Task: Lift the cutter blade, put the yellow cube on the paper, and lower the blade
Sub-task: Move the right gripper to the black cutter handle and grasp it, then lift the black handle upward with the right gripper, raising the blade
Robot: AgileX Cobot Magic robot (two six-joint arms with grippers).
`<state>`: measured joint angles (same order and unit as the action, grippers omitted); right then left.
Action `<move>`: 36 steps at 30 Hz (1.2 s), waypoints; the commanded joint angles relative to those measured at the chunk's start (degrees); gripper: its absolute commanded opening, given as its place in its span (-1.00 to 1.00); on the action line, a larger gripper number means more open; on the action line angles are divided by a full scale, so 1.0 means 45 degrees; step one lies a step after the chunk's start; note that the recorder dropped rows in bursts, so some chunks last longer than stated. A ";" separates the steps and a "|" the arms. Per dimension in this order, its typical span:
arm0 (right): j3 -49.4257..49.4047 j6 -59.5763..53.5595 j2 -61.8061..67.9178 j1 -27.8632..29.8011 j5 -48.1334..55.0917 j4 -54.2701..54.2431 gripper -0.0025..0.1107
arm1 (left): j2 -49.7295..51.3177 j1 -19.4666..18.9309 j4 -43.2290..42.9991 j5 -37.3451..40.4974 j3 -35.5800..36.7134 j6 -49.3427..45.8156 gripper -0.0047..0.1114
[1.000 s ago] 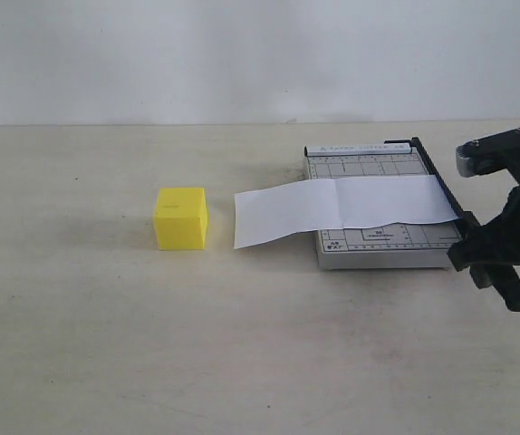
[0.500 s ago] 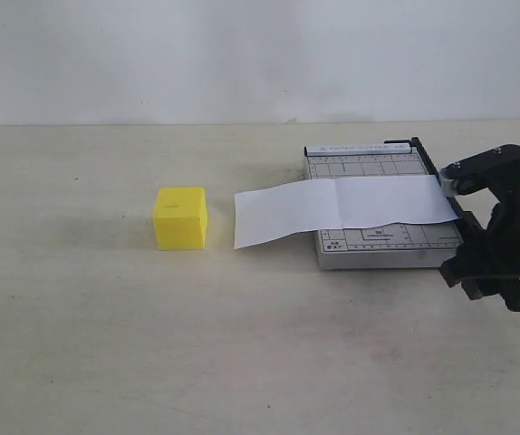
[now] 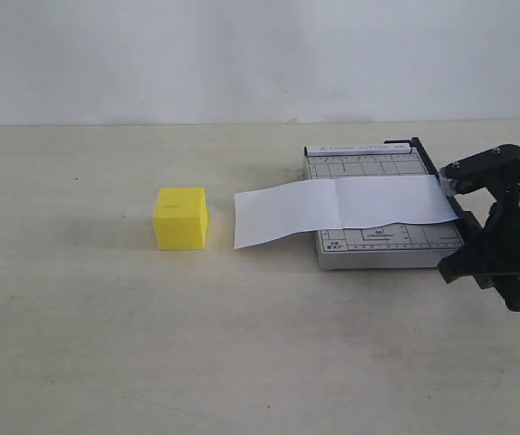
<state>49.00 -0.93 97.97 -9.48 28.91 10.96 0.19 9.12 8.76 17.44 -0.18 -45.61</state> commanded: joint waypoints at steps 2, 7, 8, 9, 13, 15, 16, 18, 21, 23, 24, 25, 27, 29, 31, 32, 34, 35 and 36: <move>0.0061 0.0206 -0.0022 -0.0058 -0.0243 0.0069 -0.91 | -0.0042 0.0019 -0.0006 -0.0171 0.0041 0.0031 -0.84; 0.0061 0.0461 -0.0170 -0.0058 -0.0243 0.0069 -0.91 | -0.0042 0.0019 -0.0006 -0.0171 0.0041 0.0031 -0.84; 0.0061 0.0461 -0.0248 -0.0058 -0.0270 0.0069 -0.91 | -0.0042 0.0019 -0.0006 -0.0171 0.0041 0.0031 -0.84; 0.0061 0.0461 -0.0366 -0.0058 -0.0304 0.0069 -0.91 | -0.0042 0.0019 -0.0006 -0.0171 0.0041 0.0031 -0.84; 0.0061 0.0461 -0.1097 -0.0058 -0.0483 0.0069 -0.91 | -0.0042 0.0019 -0.0006 -0.0171 0.0041 0.0031 -0.84; 0.0061 0.0461 -0.1476 -0.0058 -0.0615 0.0161 -0.91 | -0.0042 0.0019 -0.0006 -0.0171 0.0041 0.0031 -0.84; 0.0061 0.0461 -0.1691 -0.0058 -0.0653 0.0224 -0.91 | -0.0042 0.0019 -0.0006 -0.0171 0.0041 0.0031 -0.84; 0.0061 0.0461 -0.2076 -0.0058 -0.0650 0.0409 -0.91 | -0.0042 0.0019 -0.0006 -0.0171 0.0041 0.0031 -0.84; 0.0061 0.0461 -0.2658 -0.0058 -0.0650 0.0679 -0.91 | -0.0042 0.0019 -0.0006 -0.0171 0.0041 0.0031 -0.84; 0.0082 0.0461 -0.2976 -0.0058 -0.0650 0.0679 -0.91 | -0.0042 0.0019 -0.0006 -0.0171 0.0041 0.0031 -0.84; 0.0112 0.0461 -0.3079 -0.0058 -0.0650 0.0679 -0.91 | -0.0042 0.0019 -0.0006 -0.0171 0.0041 0.0031 -0.84; 0.0174 0.0461 -0.3180 -0.0058 -0.0650 0.0679 -0.91 | -0.0042 0.0019 -0.0006 -0.0171 0.0041 0.0031 -0.84; 0.0462 0.0461 -0.3338 -0.0058 -0.0602 0.0774 -0.91 | -0.0042 0.0019 -0.0006 -0.0171 0.0041 0.0031 -0.84; 0.0854 0.0461 -0.3456 -0.0058 -0.0594 0.0833 -0.91 | -0.0042 0.0019 -0.0006 -0.0171 0.0041 0.0031 -0.84; 0.1304 0.0461 -0.3456 -0.0058 -0.0518 0.0833 -0.91 | -0.0042 0.0019 -0.0006 -0.0171 0.0041 0.0031 -0.84; 0.1561 0.0461 -0.3456 -0.0058 -0.0423 0.0833 -0.91 | -0.0042 0.0019 -0.0006 -0.0171 0.0041 0.0031 -0.84; 0.1943 0.0461 -0.3456 -0.0058 -0.0342 0.0833 -0.91 | -0.0042 0.0019 -0.0006 -0.0171 0.0041 0.0031 -0.84; 0.2147 0.0461 -0.3456 -0.0058 -0.0289 0.0833 -0.91 | -0.0042 0.0019 -0.0006 -0.0171 0.0041 0.0031 -0.84; 0.2320 0.0461 -0.3456 -0.0058 -0.0223 0.0833 -0.91 | -0.0042 0.0019 -0.0006 -0.0171 0.0041 0.0031 -0.84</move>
<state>56.11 2.80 83.72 -9.48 33.49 12.65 0.19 9.12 8.76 17.44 -0.18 -45.61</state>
